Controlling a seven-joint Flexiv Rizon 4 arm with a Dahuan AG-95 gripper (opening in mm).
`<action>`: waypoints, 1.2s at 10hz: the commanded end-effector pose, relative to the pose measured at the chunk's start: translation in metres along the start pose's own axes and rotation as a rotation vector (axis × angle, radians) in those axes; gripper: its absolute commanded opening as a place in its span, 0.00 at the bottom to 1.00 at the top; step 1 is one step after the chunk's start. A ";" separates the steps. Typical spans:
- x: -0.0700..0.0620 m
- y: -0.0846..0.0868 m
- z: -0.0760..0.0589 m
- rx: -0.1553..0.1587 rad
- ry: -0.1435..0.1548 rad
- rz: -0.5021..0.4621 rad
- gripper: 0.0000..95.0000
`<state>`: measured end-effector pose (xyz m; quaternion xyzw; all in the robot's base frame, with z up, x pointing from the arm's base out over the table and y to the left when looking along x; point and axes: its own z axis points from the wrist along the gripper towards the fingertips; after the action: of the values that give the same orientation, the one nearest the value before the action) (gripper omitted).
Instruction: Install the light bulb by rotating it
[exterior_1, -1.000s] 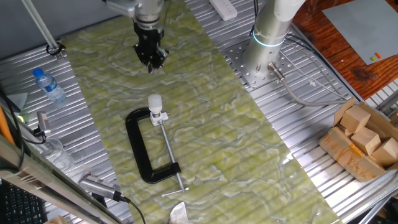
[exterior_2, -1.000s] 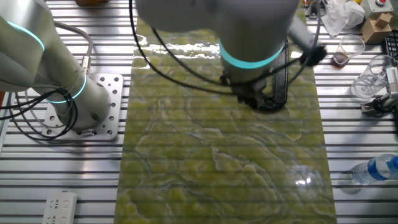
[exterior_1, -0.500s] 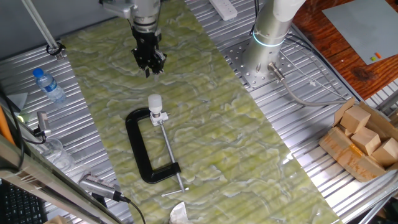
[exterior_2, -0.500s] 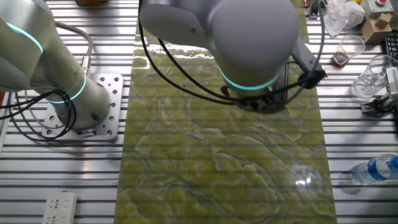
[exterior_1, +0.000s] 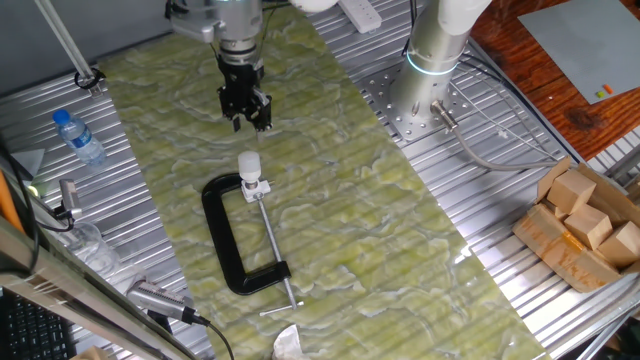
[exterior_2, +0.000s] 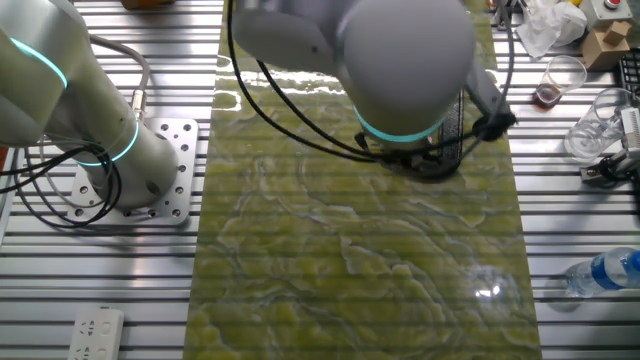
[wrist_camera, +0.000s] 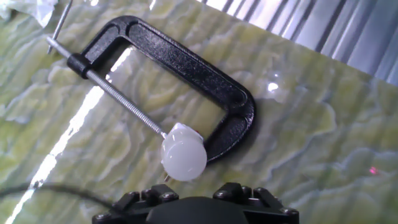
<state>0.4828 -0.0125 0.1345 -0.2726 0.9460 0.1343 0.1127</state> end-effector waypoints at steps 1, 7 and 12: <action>0.000 0.001 0.000 -0.027 -0.022 -0.079 0.60; -0.011 0.000 0.019 -0.044 -0.021 -0.117 0.80; -0.016 0.002 0.031 -0.045 -0.021 -0.116 0.80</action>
<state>0.5009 0.0081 0.1102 -0.3275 0.9243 0.1522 0.1231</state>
